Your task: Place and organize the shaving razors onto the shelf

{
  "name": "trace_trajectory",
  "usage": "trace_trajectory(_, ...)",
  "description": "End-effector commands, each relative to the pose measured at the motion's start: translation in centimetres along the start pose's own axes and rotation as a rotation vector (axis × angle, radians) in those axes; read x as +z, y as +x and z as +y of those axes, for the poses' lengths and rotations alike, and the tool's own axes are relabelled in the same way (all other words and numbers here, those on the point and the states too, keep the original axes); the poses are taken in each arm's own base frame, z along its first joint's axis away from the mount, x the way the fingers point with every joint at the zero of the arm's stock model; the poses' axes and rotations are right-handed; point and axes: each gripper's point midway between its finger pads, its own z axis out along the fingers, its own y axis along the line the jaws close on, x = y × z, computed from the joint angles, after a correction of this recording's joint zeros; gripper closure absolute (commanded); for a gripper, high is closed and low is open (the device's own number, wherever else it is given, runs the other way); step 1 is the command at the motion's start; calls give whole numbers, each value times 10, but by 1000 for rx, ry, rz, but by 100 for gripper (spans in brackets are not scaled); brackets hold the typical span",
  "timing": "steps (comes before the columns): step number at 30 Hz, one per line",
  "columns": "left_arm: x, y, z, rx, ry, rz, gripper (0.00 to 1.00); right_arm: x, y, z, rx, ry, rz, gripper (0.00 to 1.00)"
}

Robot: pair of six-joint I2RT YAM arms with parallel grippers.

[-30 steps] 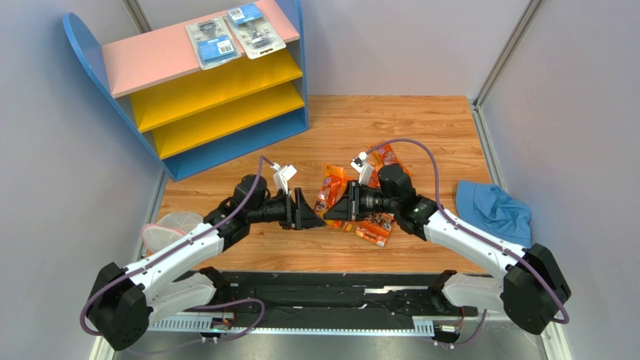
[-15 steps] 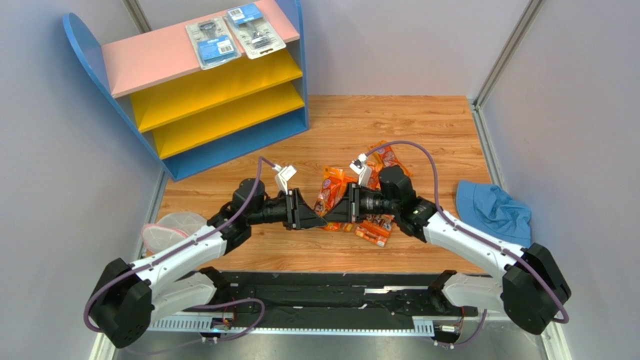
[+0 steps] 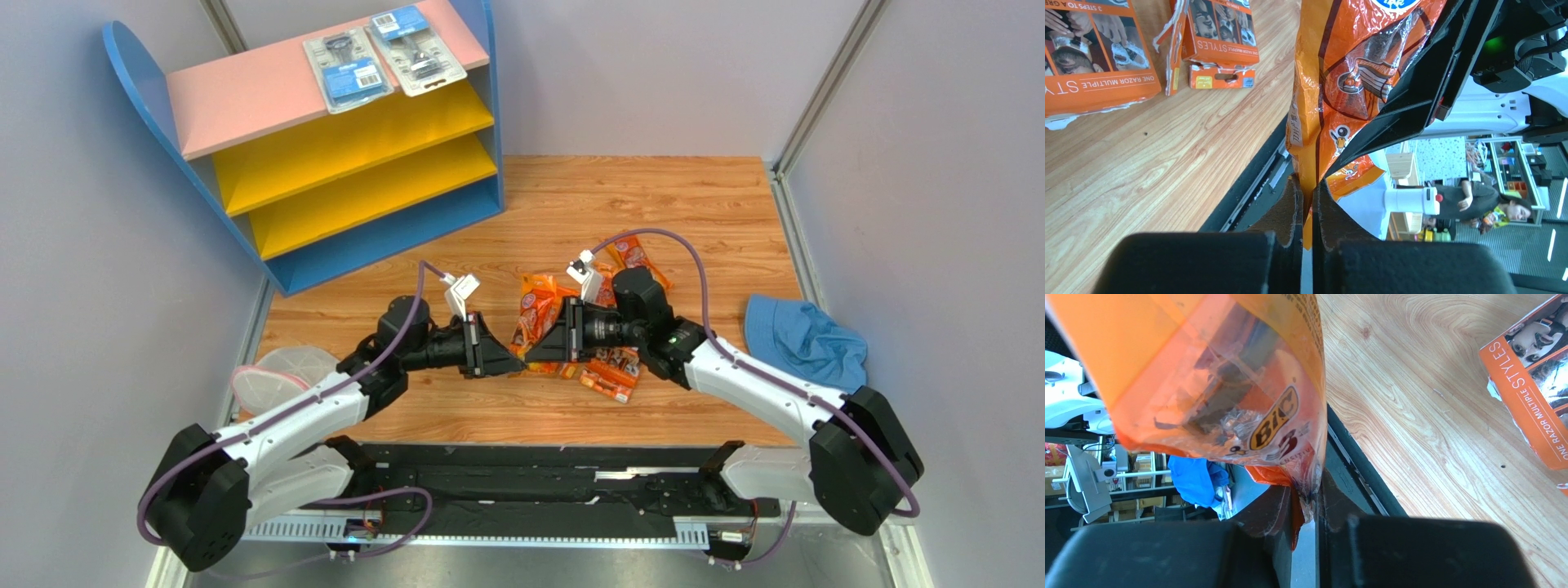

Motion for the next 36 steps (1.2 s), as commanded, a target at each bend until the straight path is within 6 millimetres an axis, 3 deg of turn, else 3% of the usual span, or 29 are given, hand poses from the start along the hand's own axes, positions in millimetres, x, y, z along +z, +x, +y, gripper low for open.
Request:
trace_trajectory(1,-3,1,-25,56,94,9,100,2,-34,26,-83,-51,-94,82)
trace_trajectory(2,-3,0,-24,53,86,7,100,2,-34,26,-87,-46,-98,66)
trace_trajectory(4,-4,-3,-25,56,79,-8,100,0,-36,21,-87,-15,-114,49)
trace_trajectory(5,-4,-3,-25,54,74,-11,100,-5,-38,24,-99,-10,-133,33)
trace_trajectory(8,-5,-8,-25,57,52,-29,100,-13,-42,16,-100,55,-178,18)
trace_trajectory(14,-4,-20,-24,61,0,-65,100,-42,-42,9,-70,131,-246,13)
trace_trajectory(23,5,-50,-24,56,-90,-120,100,-86,-31,24,-95,162,-340,11)
trace_trajectory(29,7,-79,-19,-11,-152,-210,100,-101,-12,19,-71,167,-356,11)
trace_trajectory(36,-9,-126,-6,-46,-256,-295,100,-106,5,5,-44,199,-339,11)
